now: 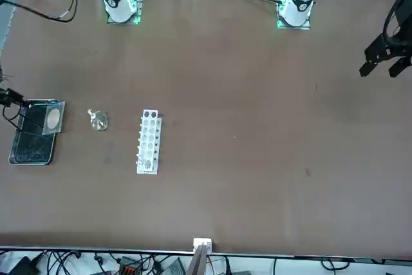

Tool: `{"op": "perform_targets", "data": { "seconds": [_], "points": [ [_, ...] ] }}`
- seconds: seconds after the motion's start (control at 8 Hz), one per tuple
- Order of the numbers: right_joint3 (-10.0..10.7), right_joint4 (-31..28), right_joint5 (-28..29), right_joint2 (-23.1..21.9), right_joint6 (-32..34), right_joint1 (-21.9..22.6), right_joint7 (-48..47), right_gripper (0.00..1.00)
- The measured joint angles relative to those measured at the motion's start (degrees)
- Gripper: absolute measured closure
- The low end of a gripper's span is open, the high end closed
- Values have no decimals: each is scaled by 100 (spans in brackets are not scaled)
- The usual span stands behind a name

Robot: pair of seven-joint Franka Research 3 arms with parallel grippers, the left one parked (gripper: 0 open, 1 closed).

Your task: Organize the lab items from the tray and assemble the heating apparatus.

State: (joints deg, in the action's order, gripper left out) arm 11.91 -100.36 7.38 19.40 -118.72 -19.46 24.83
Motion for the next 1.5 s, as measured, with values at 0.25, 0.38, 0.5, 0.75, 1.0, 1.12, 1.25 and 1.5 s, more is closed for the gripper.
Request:
{"op": "perform_targets", "data": {
  "seconds": [0.25, 0.38, 0.5, 0.75, 1.0, 1.12, 1.25, 1.5],
  "points": [
    [0, 472, 497, 565, -9, -391, -18, 19],
    [-2, 569, 609, 726, -19, -472, -43, 20],
    [-4, 608, 640, 814, -30, -527, -66, 22],
    [-4, 609, 652, 908, -34, -632, -75, 23],
    [-4, 609, 735, 1000, -39, -756, -92, 24],
    [-4, 607, 846, 1045, -40, -811, -98, 24],
    [-5, 607, 954, 1087, -41, -842, -116, 25],
    [-4, 607, 1194, 1136, -67, -882, -152, 27]
  ]
}}
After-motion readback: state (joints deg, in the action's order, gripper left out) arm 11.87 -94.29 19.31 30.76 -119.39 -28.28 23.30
